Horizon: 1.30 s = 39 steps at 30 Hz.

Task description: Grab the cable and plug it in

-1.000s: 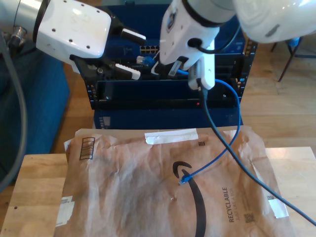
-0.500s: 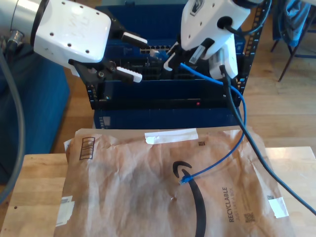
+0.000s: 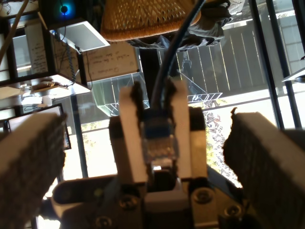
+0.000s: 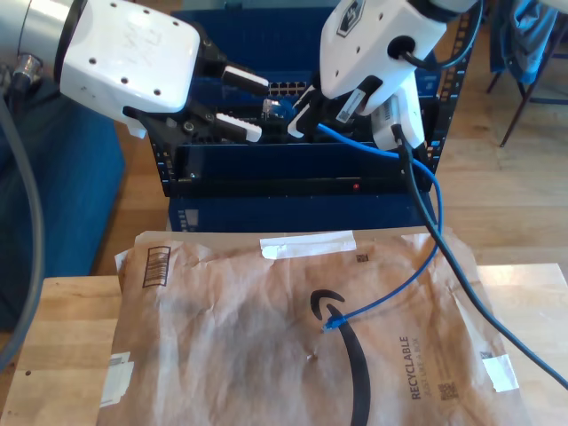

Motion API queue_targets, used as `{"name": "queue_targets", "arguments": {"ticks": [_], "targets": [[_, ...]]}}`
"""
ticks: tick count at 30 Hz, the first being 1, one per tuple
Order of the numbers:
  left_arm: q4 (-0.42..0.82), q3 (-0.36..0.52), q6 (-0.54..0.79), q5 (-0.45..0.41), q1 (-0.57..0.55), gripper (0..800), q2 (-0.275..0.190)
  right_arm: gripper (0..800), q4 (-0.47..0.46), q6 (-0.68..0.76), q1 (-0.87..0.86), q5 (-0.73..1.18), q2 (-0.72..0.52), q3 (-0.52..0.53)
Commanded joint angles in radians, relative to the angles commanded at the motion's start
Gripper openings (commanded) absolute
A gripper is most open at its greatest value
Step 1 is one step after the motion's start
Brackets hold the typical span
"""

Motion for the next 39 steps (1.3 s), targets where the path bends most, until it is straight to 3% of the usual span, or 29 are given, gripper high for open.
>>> {"name": "queue_targets", "arguments": {"ticks": [8,9,21,24,30,34,39], "targets": [[-0.002,0.000,-0.043,0.002,0.000,375,0.003,2,0.000,0.000,0.002,-0.002,0.012,-0.005],[-0.005,0.002,-0.064,0.006,0.000,329,0.006,2,0.000,0.000,0.002,-0.002,0.012,-0.005],[-0.032,0.017,-0.101,0.020,0.000,299,0.008,3,0.000,0.000,0.002,-0.003,0.012,-0.006],[-0.034,0.017,-0.100,0.017,0.000,222,0.008,3,-0.002,0.000,0.003,-0.003,0.012,-0.006],[-0.034,0.032,-0.098,0.011,0.000,164,0.008,2,0.000,0.000,0.003,-0.003,0.012,-0.008],[-0.054,0.032,-0.098,0.009,0.000,38,0.008,3,0.000,0.000,0.005,-0.003,0.012,-0.009],[-0.069,0.031,-0.098,0.009,0.002,18,0.008,17,0.000,0.000,0.005,-0.002,0.014,-0.006]]}}
